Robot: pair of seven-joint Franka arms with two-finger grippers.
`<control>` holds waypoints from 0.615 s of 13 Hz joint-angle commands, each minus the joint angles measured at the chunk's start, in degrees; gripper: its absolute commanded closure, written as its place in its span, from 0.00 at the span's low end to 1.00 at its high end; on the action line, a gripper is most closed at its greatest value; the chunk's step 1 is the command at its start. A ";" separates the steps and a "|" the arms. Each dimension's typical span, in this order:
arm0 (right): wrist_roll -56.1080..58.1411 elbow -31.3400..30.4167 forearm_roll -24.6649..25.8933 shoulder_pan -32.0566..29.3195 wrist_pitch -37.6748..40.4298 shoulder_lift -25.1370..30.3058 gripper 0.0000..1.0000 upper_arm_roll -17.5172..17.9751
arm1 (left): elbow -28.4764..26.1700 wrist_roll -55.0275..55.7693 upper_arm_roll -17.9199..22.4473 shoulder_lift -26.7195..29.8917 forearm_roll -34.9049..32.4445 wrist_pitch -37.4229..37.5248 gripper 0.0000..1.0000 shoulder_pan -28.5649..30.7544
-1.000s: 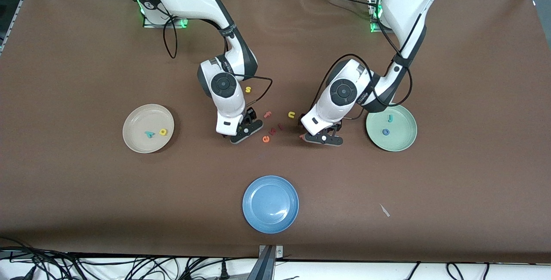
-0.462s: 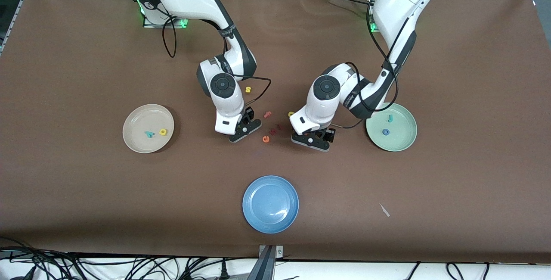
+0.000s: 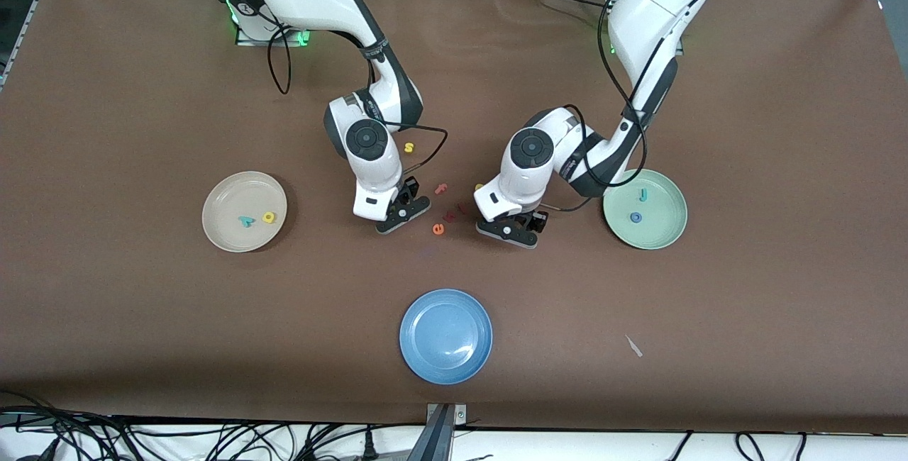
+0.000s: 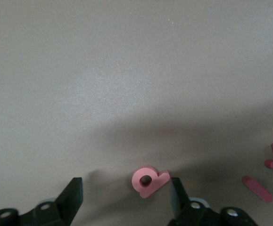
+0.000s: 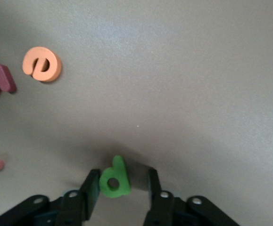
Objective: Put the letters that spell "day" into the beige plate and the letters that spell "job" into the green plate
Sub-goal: 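Grasp the green d with the right gripper while the left gripper reaches pink a, then carry the green d toward the beige plate with the right gripper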
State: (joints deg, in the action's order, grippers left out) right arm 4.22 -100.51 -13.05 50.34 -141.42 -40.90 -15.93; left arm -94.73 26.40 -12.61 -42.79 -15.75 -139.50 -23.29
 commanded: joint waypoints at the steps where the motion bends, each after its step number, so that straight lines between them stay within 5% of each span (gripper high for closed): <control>1: -0.96 -1.97 -0.66 -0.06 -0.61 1.35 0.58 0.99 | 1.48 -0.03 0.40 -1.16 -1.30 0.11 0.24 -1.22; 6: -2.37 -1.97 -0.58 -0.06 -0.61 1.35 0.68 1.16 | 1.31 0.23 0.31 -1.51 -1.21 0.11 0.26 -2.19; 8: -2.37 -1.97 -0.58 -0.15 -0.70 1.35 0.73 1.16 | 1.39 -0.03 0.31 -1.60 -1.30 0.11 0.38 -2.20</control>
State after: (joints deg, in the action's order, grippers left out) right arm 2.25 -100.52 -13.06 50.35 -141.40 -40.71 -15.35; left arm -94.70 26.40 -12.67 -43.52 -15.75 -139.50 -25.03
